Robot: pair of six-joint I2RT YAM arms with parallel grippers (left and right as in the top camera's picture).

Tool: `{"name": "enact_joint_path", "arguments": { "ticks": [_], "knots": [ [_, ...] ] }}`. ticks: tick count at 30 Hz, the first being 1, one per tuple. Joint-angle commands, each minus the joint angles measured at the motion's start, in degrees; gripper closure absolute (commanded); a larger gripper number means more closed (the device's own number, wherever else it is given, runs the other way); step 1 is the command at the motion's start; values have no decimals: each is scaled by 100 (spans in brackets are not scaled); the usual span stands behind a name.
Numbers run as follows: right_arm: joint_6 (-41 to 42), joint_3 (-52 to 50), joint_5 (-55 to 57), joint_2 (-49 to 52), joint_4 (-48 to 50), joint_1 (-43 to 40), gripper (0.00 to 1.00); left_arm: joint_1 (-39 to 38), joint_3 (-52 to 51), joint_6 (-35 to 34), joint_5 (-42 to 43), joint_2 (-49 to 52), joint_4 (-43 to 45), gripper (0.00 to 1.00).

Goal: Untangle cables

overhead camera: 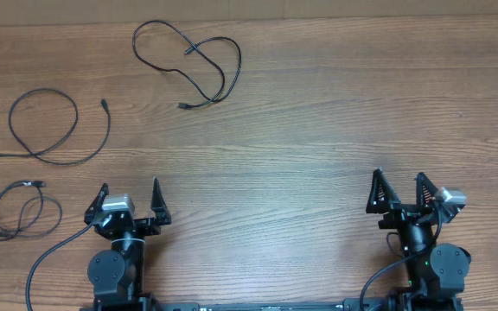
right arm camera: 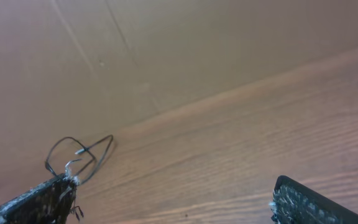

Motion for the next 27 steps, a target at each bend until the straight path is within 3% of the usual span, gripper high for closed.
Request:
{"name": "enact_joint_path", "arguments": {
  "ticks": [1,8,17,27],
  "knots": [
    [-9,-109,140,-72,74,24,0,-37,-20,107,24,-50,-11,1],
    [-295,-282,144,-72,332,155,0,-37,-20,107,24,-50,-13,1],
    [-2374,-343,140,-72,428,295,0,-37,-20,107,24,-50,-13,1],
    [-2450,-343,254,-72,415,245,0,-37,-20,107,24,-50,-13,1]
  ]
}}
